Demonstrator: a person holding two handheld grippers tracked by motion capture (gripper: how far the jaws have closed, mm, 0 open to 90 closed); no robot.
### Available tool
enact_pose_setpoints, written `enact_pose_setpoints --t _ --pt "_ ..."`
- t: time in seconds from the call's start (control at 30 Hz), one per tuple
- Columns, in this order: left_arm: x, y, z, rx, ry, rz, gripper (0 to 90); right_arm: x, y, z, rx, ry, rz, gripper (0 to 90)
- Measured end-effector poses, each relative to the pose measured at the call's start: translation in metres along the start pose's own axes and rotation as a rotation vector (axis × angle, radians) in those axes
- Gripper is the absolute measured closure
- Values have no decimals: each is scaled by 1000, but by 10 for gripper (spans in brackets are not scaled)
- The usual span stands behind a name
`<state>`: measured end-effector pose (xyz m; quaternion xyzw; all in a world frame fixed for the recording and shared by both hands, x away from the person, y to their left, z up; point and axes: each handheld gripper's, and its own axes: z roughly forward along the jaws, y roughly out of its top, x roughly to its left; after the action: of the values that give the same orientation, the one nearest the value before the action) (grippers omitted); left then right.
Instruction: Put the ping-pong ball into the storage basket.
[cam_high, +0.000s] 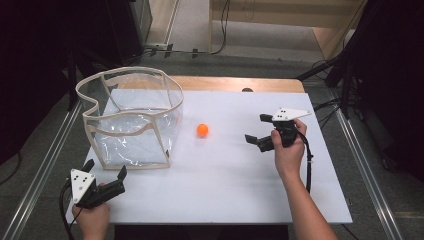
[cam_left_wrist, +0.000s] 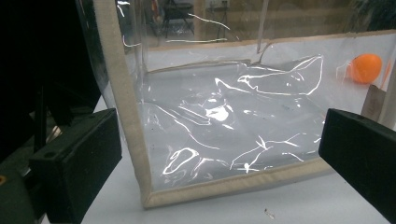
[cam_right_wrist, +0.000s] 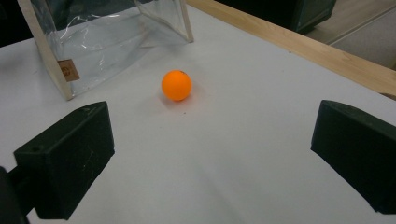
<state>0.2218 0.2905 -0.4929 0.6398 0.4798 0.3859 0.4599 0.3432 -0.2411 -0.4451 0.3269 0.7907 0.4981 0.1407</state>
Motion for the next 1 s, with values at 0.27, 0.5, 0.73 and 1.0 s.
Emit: enact_pose_setpoints --t 0.27,0.5,0.73,1.0 --pt "0 0 0 2 -1 0 0 0 6 12 27 14 -5 0" --pt "0 0 0 5 -3 -1 0 1 14 21 49 22 -18 0" --pt "0 0 0 5 -3 -1 0 0 21 28 62 30 -22 0" --pt "0 0 0 9 -4 3 0 0 27 37 82 32 -31 0"
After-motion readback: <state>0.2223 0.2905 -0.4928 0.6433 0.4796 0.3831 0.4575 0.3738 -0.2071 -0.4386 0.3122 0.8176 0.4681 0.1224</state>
